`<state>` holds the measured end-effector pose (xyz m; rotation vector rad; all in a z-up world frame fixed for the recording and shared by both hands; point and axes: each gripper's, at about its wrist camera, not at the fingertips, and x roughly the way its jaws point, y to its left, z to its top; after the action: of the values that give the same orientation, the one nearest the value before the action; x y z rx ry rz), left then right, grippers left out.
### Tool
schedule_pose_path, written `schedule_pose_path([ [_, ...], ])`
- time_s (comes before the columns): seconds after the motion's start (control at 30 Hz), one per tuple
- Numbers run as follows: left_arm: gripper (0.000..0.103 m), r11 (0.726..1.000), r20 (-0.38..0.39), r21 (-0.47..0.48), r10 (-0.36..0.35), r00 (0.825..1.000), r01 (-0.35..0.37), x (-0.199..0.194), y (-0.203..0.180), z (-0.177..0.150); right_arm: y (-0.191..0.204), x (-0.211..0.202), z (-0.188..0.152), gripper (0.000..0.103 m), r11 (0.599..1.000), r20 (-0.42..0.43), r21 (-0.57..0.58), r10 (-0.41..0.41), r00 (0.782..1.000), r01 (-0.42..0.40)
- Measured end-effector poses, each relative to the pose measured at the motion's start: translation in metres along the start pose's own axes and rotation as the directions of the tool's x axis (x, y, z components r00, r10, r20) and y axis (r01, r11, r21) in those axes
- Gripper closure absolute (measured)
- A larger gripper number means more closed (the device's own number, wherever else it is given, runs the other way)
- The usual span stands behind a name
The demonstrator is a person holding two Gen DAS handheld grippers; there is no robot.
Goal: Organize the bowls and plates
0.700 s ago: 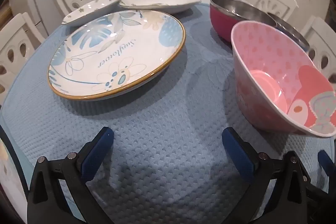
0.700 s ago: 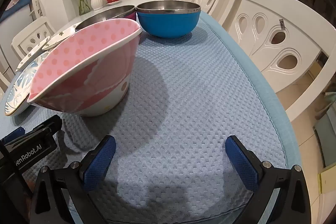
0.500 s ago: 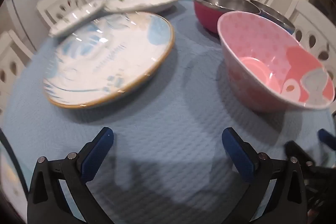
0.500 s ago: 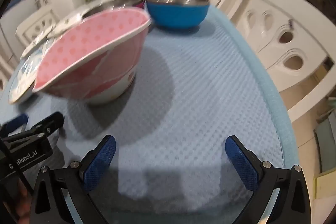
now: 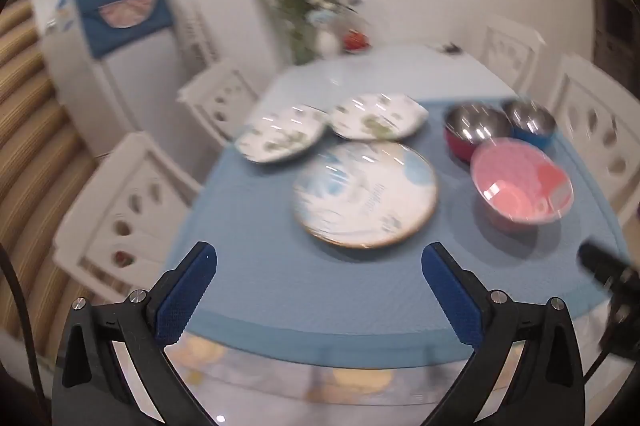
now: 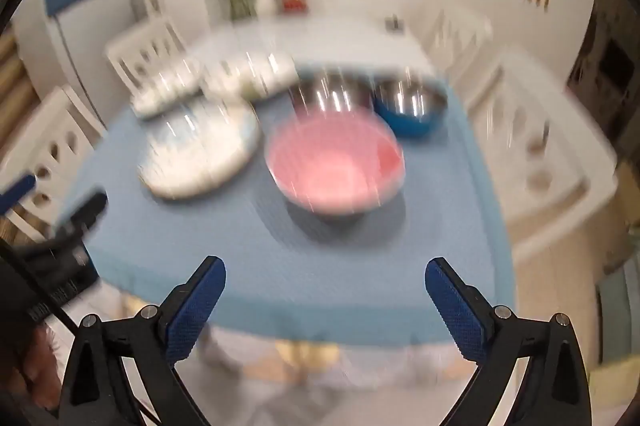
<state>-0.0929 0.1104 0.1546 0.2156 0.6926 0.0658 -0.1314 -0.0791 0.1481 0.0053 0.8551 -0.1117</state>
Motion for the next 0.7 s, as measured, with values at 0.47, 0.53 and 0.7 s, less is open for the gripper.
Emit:
schedule_pose_path([
  [0.47,0.001,0.988,0.120,-0.157,0.021,0.993,-0.002,-0.011,0.071,0.033,0.090,-0.059,0.068,0.000,0.996,0.215,0.093,-0.015,0.976,-0.005],
  [0.53,0.001,0.982,0.105,-0.189,0.009,0.994,0.011,-0.002,0.081,0.034,0.092,-0.054,0.069,0.000,0.996,0.210,0.089,-0.026,0.977,0.008],
  [0.7,0.001,0.964,0.067,-0.265,-0.018,0.998,0.035,0.017,0.098,0.040,0.088,-0.050,0.074,0.000,0.994,0.190,0.099,0.020,0.982,-0.039],
])
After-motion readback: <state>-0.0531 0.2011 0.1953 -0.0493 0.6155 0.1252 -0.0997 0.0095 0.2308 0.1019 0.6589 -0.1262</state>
